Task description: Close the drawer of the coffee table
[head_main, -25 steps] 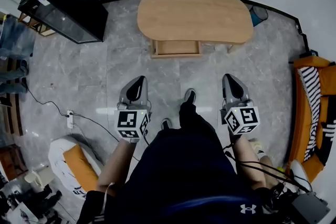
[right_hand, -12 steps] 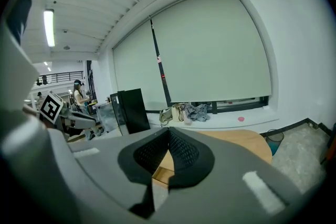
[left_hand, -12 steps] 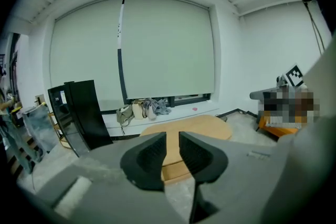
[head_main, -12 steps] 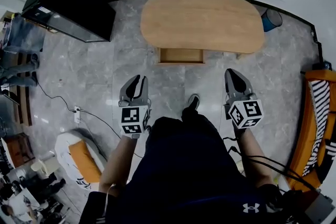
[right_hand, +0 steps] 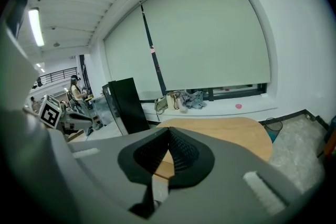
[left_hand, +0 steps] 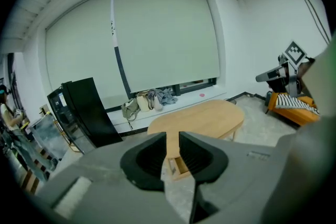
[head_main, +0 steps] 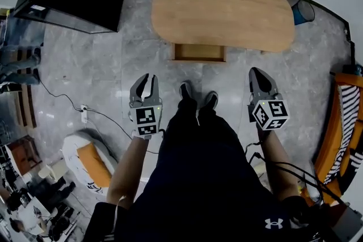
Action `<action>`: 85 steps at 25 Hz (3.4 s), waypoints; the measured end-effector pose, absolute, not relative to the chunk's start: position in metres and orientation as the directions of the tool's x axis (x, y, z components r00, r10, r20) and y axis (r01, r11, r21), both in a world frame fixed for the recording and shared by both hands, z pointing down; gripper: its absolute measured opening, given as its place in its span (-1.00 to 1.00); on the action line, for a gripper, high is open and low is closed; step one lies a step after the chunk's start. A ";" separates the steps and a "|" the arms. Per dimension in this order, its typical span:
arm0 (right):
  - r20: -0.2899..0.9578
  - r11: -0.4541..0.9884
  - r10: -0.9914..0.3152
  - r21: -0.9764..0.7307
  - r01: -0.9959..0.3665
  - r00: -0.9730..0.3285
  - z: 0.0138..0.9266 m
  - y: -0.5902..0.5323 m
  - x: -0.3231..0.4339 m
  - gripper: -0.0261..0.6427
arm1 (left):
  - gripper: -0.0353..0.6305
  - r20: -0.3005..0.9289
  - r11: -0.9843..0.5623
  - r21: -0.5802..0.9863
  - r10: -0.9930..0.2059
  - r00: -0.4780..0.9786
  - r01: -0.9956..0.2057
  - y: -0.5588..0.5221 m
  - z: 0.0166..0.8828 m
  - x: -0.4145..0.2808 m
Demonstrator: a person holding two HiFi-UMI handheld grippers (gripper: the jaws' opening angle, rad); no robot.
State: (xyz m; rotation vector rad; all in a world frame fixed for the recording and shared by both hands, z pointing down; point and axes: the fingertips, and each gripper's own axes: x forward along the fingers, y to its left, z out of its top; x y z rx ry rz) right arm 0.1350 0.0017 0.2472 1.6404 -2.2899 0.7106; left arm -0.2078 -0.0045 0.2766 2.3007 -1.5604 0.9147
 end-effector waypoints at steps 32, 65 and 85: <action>0.730 0.299 -0.587 -0.206 -0.932 -0.350 0.592 -0.034 0.169 -0.80 | -0.54 0.874 -0.666 -0.087 -0.408 0.265 -0.741 -0.067 0.646 -0.220; 0.809 0.525 -0.442 -0.116 -0.843 -0.387 0.808 0.011 0.151 -0.43 | -0.41 0.924 -0.644 -0.055 -0.323 0.205 -0.763 -0.051 0.848 -0.252; 0.792 0.533 -0.465 -0.106 -0.839 -0.396 0.809 -0.010 0.135 -0.61 | -0.58 0.929 -0.580 -0.021 -0.313 0.199 -0.815 -0.054 0.852 -0.240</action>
